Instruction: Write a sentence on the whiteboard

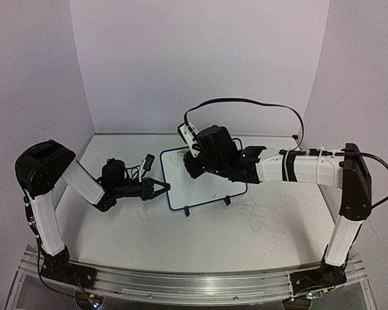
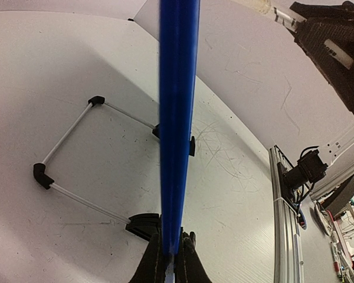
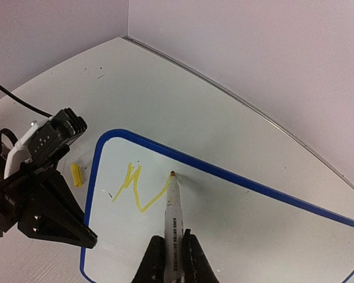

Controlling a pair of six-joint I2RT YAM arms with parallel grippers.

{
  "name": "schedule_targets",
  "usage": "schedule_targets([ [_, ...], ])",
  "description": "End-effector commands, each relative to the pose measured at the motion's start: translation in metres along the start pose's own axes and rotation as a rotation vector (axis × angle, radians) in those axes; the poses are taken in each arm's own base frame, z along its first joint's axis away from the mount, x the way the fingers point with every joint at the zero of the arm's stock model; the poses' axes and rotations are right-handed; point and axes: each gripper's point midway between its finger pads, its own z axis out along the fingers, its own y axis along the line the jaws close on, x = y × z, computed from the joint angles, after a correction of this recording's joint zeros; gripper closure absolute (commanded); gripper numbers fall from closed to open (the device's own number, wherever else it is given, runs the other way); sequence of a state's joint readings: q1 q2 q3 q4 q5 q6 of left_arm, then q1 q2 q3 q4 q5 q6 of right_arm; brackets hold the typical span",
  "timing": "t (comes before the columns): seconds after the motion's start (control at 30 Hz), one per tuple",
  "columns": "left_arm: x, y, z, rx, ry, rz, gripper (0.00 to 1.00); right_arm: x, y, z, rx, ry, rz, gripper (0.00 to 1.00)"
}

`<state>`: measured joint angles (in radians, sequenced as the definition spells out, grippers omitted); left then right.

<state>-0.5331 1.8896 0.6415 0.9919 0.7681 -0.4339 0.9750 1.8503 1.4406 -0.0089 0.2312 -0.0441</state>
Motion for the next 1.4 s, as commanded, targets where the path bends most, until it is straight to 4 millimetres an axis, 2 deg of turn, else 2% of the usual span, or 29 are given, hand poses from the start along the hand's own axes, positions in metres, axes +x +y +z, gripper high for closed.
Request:
schedule_targets([
  [0.0,-0.010,-0.007,0.000,0.014,-0.007,0.033,1.00,-0.014,-0.008,-0.003,0.002,-0.032,0.015,1.00],
  [0.1,-0.011,-0.007,0.000,0.011,-0.009,0.034,1.00,-0.028,-0.002,-0.034,-0.066,-0.086,0.041,1.00],
  [0.2,-0.011,-0.006,0.000,0.007,-0.009,0.034,1.00,-0.024,0.004,-0.050,-0.128,-0.097,0.056,1.00],
  [0.33,-0.011,-0.005,0.001,0.005,-0.010,0.030,1.00,-0.002,0.006,-0.042,-0.127,-0.051,0.047,1.00],
  [0.47,-0.012,-0.005,0.000,0.000,-0.013,0.029,1.00,0.007,0.010,-0.030,-0.130,-0.026,0.035,1.00],
  [0.8,-0.012,-0.005,0.000,-0.002,-0.011,0.027,1.00,0.007,0.009,-0.014,-0.101,-0.019,0.022,1.00],
  [1.37,-0.012,-0.006,-0.001,0.000,-0.008,0.032,1.00,0.004,0.000,-0.009,-0.056,-0.030,0.032,1.00],
])
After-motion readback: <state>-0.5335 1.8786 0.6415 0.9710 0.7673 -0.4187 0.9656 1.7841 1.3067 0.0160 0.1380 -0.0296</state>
